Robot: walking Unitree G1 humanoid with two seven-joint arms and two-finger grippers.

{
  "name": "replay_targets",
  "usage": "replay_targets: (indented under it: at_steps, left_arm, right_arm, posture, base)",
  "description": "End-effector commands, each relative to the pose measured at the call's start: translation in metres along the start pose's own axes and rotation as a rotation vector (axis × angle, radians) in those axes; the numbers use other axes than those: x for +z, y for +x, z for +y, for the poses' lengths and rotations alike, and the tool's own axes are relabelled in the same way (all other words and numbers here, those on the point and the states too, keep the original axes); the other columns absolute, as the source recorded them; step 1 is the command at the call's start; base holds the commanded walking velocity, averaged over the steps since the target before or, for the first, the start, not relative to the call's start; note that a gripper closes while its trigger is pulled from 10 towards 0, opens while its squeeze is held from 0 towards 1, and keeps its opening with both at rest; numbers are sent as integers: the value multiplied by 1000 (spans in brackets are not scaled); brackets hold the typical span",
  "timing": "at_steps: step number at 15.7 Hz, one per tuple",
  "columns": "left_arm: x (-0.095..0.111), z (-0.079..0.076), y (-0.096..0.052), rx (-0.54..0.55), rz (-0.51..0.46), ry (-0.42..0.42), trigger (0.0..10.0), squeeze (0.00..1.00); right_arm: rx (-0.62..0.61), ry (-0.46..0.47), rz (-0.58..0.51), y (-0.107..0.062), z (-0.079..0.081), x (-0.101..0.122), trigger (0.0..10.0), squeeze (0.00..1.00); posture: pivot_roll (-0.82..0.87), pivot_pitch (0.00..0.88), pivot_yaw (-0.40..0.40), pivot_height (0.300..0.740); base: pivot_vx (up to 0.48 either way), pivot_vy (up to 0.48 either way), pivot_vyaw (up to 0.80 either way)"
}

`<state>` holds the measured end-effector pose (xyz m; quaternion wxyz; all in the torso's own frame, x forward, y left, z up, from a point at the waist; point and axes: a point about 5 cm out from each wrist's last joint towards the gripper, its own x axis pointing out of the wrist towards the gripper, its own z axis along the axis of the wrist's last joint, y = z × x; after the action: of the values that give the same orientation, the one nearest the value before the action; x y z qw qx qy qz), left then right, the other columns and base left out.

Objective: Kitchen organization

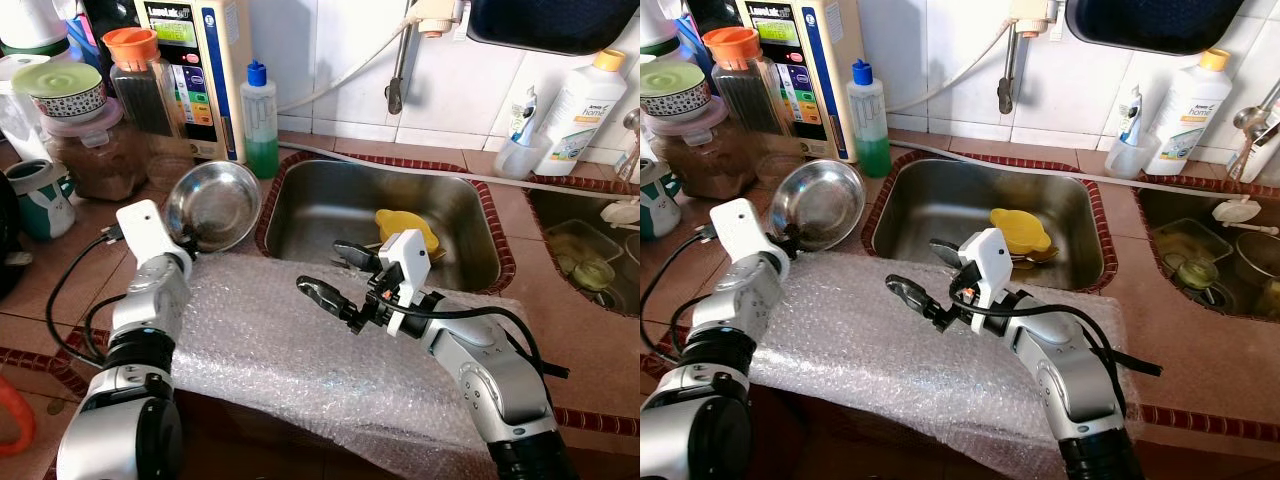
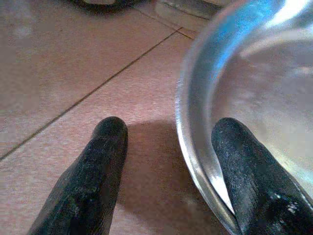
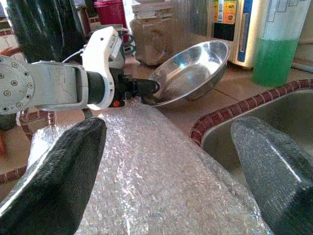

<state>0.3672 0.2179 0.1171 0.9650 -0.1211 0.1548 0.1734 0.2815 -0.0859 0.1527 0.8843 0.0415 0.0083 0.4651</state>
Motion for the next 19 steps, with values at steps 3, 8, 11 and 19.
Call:
replay_targets:
  at_steps: [3, 8, 11, 19]
  left_arm:
    - [8, 8, 0, 55, -11, -22, 0, 0]
    - [17, 14, -1, 94, -33, -42, 0, 0]
    - [20, 11, -2, 88, -39, -48, 0, 0]
    - [13, 10, -3, 78, 19, -78, 0, 0]
  right_arm:
    - [3, -29, -16, 0, -3, 9, 10000, 1000]
    - [-1, -43, -10, 0, -9, 11, 10000, 1000]
    - [-1, -44, -10, 0, -9, 11, 10000, 1000]
    - [6, -47, 2, 1, -8, 8, 10000, 1000]
  posture:
    - [26, 0, 24, 740]
    - [29, 0, 22, 740]
    - [33, 0, 20, 740]
    - [32, 0, 22, 740]
  base:
    - [0, 0, 0]
    - [0, 0, 0]
    - [0, 0, 0]
    - [0, 0, 0]
